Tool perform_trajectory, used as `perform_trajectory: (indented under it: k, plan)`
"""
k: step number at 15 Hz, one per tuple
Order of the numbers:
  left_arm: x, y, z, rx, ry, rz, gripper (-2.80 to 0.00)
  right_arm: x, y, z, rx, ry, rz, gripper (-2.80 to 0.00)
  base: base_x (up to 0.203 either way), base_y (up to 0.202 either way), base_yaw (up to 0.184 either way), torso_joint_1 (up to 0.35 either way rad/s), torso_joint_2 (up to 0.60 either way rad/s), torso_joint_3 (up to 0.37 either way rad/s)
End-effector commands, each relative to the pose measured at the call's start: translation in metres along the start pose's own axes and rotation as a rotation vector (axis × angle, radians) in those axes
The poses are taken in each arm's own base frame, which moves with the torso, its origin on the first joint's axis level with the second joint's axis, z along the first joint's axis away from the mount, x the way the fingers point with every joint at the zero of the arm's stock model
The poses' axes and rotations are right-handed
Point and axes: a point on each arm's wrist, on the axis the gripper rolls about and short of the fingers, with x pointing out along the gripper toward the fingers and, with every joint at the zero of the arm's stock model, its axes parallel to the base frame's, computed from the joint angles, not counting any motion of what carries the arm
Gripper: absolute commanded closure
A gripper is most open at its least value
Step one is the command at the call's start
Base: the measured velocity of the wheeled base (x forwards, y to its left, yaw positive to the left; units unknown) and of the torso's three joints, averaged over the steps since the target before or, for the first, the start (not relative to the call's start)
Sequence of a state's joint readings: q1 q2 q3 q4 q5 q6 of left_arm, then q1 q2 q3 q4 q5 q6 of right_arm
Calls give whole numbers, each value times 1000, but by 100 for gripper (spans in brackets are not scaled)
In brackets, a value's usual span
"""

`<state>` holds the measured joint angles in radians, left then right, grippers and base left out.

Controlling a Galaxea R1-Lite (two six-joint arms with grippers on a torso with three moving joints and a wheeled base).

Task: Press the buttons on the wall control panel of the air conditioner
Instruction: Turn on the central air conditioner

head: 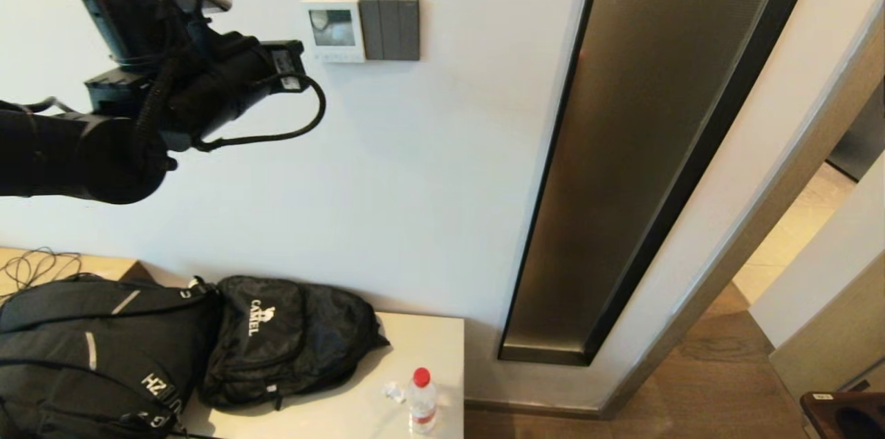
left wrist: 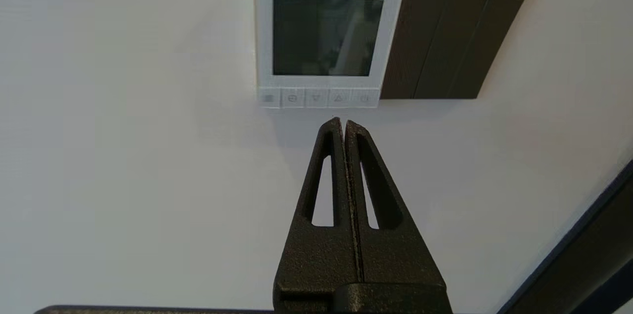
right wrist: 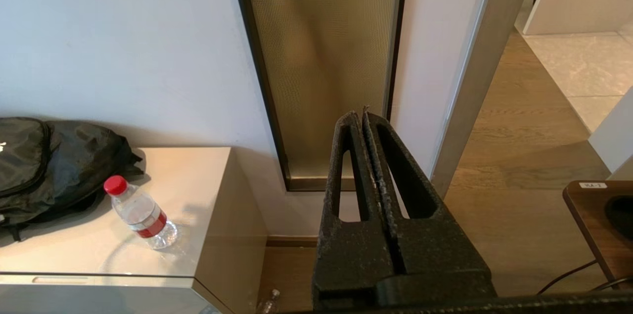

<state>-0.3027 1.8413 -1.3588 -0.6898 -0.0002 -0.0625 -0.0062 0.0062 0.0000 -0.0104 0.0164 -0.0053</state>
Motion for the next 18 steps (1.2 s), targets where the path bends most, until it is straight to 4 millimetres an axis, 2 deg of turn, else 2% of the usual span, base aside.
perform_trajectory:
  k: [1,5,8,13,18]
  plan:
    - [22,-10,-25,-4,33,-12,0,0,0,0,-1,1,1,0,0,0,0,0,0,0]
    - [43,-28,-36,-13,25,-38,0,0,0,0,-1,1,1,0,0,0,0,0,0,0]
    - [51,-37,-39,-17,13,-49,0,0,0,0,-1,1,1,0,0,0,0,0,0,0]
    - [72,-39,-54,-18,13,-45,0,0,0,0,-1,1,1,0,0,0,0,0,0,0]
    - [82,-38,-53,-17,-6,-26,0,0,0,0,-1,1,1,0,0,0,0,0,0,0]
